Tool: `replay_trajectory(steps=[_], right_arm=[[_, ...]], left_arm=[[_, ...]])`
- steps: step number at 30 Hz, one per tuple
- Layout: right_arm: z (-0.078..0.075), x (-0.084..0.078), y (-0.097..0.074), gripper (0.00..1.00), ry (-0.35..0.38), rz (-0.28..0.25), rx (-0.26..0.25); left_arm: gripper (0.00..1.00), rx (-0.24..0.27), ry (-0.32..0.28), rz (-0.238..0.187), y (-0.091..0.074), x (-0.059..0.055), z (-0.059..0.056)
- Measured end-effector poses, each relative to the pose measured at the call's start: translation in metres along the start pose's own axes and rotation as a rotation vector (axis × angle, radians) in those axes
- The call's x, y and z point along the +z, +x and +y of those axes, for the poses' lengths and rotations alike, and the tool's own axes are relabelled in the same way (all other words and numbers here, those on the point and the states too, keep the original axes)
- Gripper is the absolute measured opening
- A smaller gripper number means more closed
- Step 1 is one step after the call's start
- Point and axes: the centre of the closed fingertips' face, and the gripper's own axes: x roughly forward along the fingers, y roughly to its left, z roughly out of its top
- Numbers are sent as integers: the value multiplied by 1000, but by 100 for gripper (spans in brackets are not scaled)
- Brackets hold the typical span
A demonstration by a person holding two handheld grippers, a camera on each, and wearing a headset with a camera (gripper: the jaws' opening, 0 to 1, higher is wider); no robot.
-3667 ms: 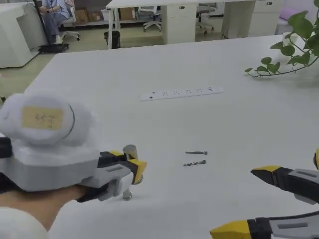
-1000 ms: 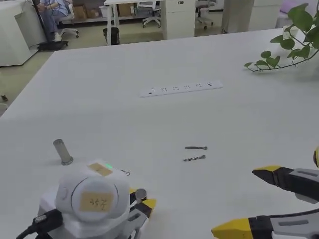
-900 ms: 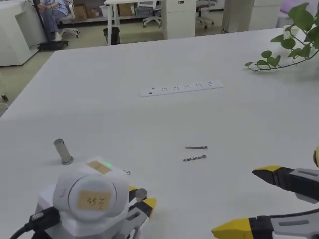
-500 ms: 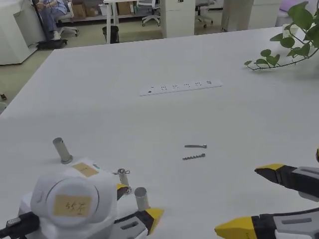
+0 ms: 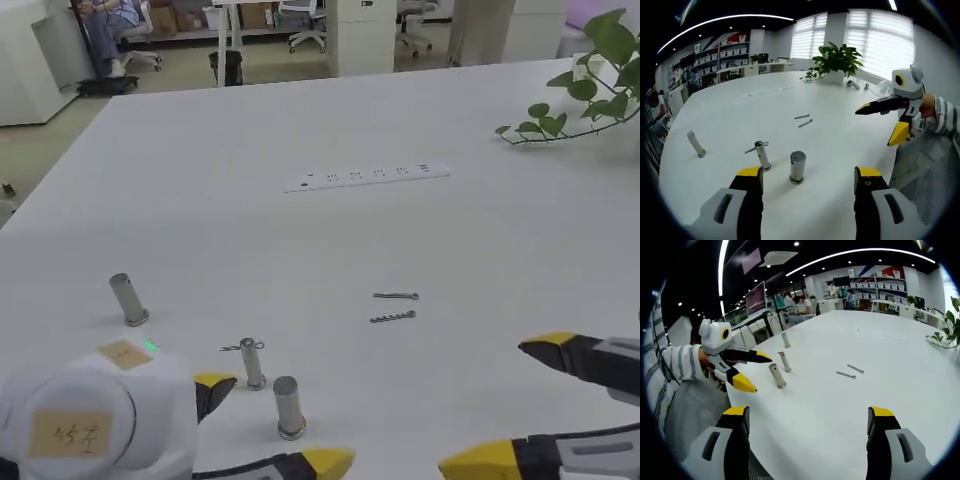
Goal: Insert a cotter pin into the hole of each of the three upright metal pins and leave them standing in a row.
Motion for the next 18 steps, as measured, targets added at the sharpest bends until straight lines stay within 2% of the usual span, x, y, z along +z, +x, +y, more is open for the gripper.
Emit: replay_trajectory(steps=[2,3,7,11,14,18], right_arm=[[0,1,0,99,0,1,1],[0,1,1,99,-2,5,1],[0,1,2,99,-7,16,3],[-4,0,2,98,-16,25,-4],[-9,1,1,97,-32,36,-8],[-16,2,0,95,-59,61,-18]], left_arm=[[77,-13,-19,-1,-2,-2,0],[80,-16,-54,-22,-3,1,1],[100,-16,-57,-32,-3,3,4],[99,-48,-42,-3,-8,-3,1],[99,-50,-26,9,-12,-7,0],[99,-57,-51,-8,-16,-7,1]])
